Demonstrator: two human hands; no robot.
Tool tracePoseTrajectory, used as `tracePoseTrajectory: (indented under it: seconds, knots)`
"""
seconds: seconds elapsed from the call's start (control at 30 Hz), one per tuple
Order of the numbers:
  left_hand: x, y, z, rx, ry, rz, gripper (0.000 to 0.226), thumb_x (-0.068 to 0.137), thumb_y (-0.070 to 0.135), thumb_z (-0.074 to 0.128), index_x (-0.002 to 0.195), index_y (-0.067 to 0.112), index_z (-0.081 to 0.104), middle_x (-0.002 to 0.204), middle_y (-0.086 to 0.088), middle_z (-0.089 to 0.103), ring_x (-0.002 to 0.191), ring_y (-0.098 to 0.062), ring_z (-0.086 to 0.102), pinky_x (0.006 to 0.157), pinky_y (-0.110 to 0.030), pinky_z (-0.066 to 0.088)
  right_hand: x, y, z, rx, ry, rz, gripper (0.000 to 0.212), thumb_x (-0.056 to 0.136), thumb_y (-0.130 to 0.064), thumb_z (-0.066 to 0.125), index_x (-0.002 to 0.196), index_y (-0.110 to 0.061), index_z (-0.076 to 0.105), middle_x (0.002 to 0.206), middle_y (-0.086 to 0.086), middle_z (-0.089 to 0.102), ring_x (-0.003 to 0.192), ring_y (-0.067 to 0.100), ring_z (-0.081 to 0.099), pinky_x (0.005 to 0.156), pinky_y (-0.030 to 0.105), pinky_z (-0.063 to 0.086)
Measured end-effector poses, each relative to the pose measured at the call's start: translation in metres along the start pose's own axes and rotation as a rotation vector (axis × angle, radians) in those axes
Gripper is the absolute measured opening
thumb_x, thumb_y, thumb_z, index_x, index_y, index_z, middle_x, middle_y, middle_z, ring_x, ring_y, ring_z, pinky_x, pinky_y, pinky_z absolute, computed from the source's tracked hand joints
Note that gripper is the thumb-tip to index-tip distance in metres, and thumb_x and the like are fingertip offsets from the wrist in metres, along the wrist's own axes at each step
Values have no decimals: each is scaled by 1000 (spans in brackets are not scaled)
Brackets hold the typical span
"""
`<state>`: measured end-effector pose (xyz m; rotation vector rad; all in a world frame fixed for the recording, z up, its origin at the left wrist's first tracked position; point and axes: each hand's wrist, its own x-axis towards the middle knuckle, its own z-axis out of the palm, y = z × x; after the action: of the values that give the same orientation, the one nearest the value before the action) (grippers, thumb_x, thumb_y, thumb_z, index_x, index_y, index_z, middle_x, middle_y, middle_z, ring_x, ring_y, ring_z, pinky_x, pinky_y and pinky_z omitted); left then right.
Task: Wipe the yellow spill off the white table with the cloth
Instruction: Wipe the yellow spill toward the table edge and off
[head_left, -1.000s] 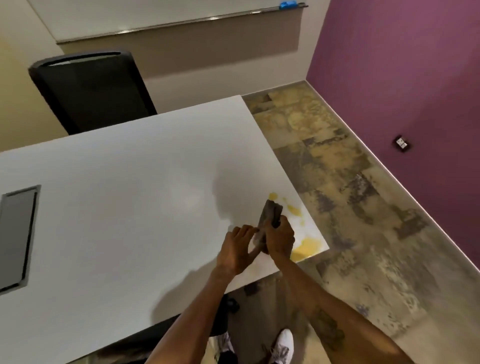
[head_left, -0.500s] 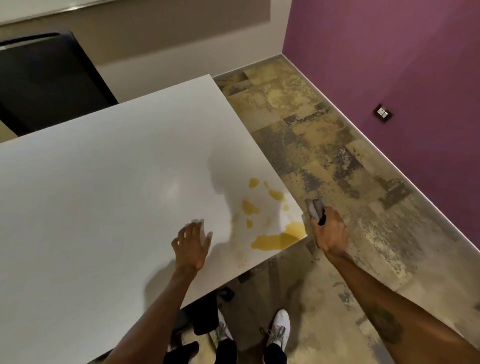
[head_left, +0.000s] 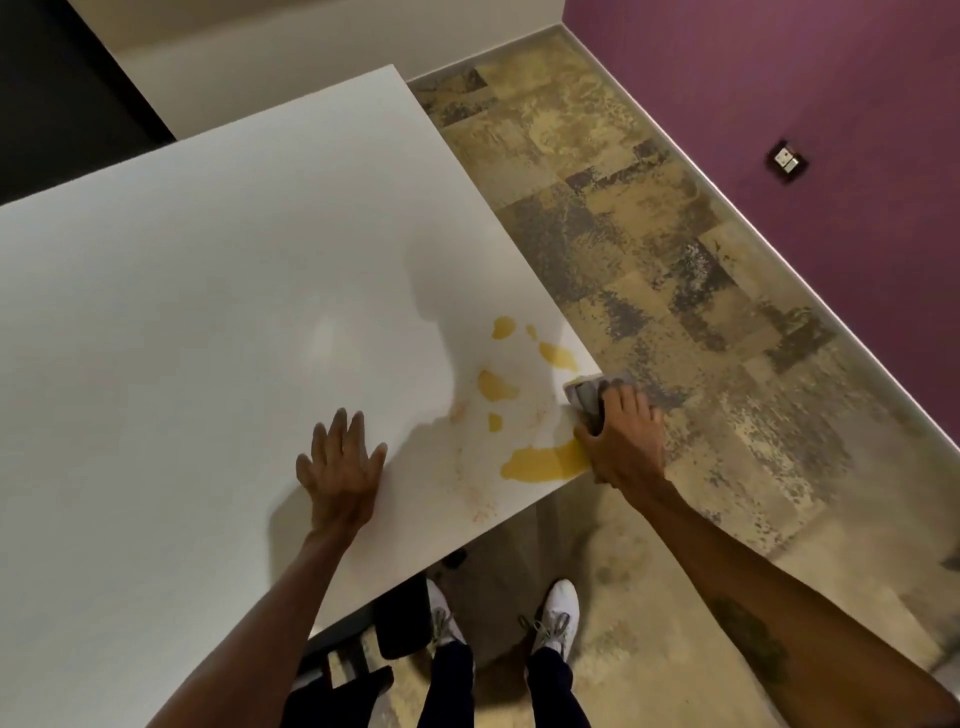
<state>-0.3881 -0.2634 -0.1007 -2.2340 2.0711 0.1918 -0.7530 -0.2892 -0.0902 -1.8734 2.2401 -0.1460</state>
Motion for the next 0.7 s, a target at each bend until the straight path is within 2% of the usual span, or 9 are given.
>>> tracePoseTrajectory:
  seconds: [0.07,0.17,0.2,0.27,0.33,0.37,0.47,0.7]
  knots:
    - [6,1,5,3,13,12,60,103,47,40,138,6,65,144,-21,60,129,-45,61,93,-58,52,-2,3,6,89,31,-16,54,81,-40,73,120,-7,55,123,15,58,109,35,54,94,51,45]
    - [17,0,10,-149,-67,-44,86,100,67,4,158,15,40,166,-15,31,154,-43,29,118,-64,23,-4,6,16,264,71,-24,51,80,-29,77,118,-5,53,135,17,53,120,36,51,103,50,45]
    - [20,0,13,-198,-85,-68,92,96,72,-4,161,19,31,170,-12,21,158,-40,18,122,-63,13,-3,6,19,312,67,-6,54,81,-28,77,122,-5,52,142,16,50,127,34,47,108,50,42]
    - [27,-1,20,-240,-69,-107,83,97,69,3,164,23,23,173,-6,10,161,-35,5,124,-63,3,-1,6,23,368,32,27,73,84,-31,75,143,-7,40,156,13,37,145,27,30,121,49,24]
    - [33,-1,25,-266,-70,-142,74,99,60,16,165,25,21,174,-3,6,161,-33,1,124,-64,0,0,6,26,343,-2,32,89,88,-40,69,155,-12,18,165,8,18,151,16,6,123,41,5]
    - [34,0,27,-277,-71,-156,73,100,60,17,165,26,20,174,-3,6,161,-33,0,124,-63,-1,1,6,28,306,-6,29,92,90,-46,66,156,-13,12,166,7,12,151,15,0,122,38,0]
    - [35,3,31,-255,-42,-175,74,99,61,11,164,27,23,173,-3,12,161,-33,5,124,-62,2,2,4,31,282,-4,51,98,91,-50,63,157,-9,4,166,13,0,153,27,-2,123,38,-3]
    - [34,8,36,-274,17,-217,69,102,59,10,163,31,24,174,2,12,162,-28,3,126,-59,0,4,6,35,301,-57,64,101,92,-44,64,156,-5,-3,165,15,-10,152,29,-10,122,37,-7]
